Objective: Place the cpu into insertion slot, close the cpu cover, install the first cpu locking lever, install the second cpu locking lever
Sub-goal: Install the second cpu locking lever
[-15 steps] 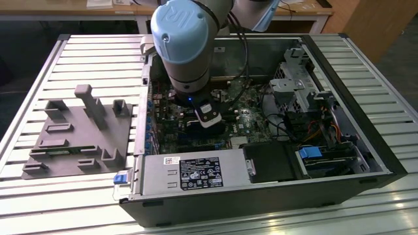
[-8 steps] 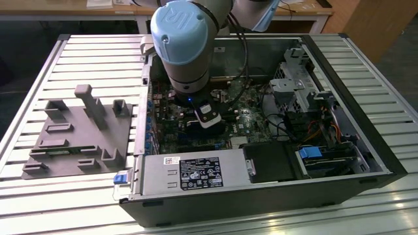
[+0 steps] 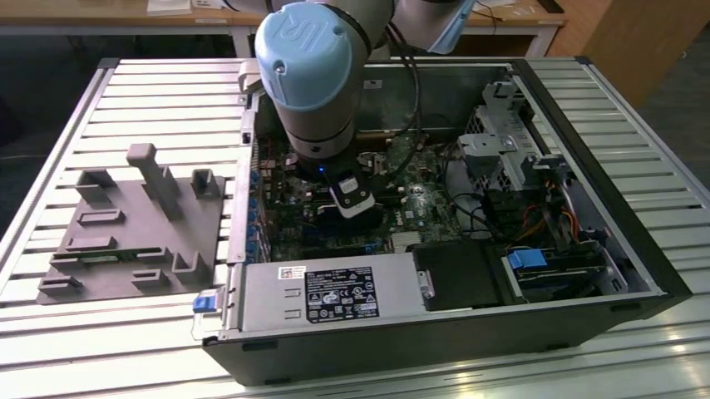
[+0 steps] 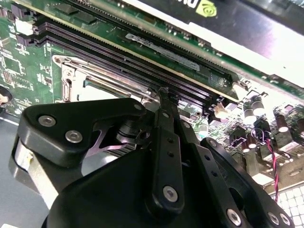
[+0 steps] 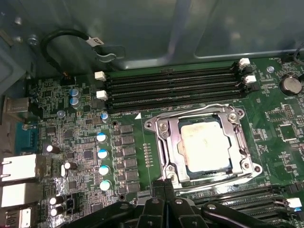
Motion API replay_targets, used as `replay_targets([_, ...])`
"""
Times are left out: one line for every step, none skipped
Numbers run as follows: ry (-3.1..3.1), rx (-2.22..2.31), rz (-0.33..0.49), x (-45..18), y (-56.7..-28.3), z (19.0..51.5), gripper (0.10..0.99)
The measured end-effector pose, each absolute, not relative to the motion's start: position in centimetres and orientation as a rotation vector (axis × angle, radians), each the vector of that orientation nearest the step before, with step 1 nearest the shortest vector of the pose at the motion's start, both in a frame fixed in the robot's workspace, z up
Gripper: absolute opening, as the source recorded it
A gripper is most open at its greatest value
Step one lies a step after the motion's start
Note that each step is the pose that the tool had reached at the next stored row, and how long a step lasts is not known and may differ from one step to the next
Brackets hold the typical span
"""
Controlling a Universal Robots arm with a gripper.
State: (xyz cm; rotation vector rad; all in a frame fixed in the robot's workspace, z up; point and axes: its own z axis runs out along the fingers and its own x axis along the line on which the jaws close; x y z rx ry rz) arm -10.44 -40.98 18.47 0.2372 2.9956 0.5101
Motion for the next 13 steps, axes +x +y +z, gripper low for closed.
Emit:
replay_targets([2.996, 0.237, 0.51, -10.44, -40.97, 18.47, 0.106])
replay_targets([2.996, 0.237, 0.51, -10.44, -40.93, 18.47, 0.106])
replay_targets([2.996, 0.237, 0.51, -10.44, -40.88, 18.47, 0.106])
replay_targets([2.995, 0.237, 0.511, -10.44, -40.81, 18.46, 0.106])
replay_targets([2.995, 0.237, 0.511, -10.43, -40.73, 18.44, 0.106])
replay_targets([2.996, 0.237, 0.51, -10.44, -40.65, 18.46, 0.106])
replay_targets([2.996, 0.237, 0.51, -10.44, -40.59, 18.47, 0.106])
replay_targets([2.996, 0.237, 0.51, -10.44, -40.55, 18.47, 0.106])
replay_targets([2.996, 0.237, 0.51, -10.43, -40.54, 18.47, 0.106])
replay_targets([2.996, 0.237, 0.51, -10.43, -40.53, 18.49, 0.106])
replay_targets([2.995, 0.237, 0.51, -10.43, -40.52, 18.55, 0.106])
replay_targets([2.995, 0.237, 0.51, -10.43, -40.51, 18.65, 0.106])
replay_targets([2.995, 0.237, 0.511, -10.43, -40.51, 18.76, 0.106])
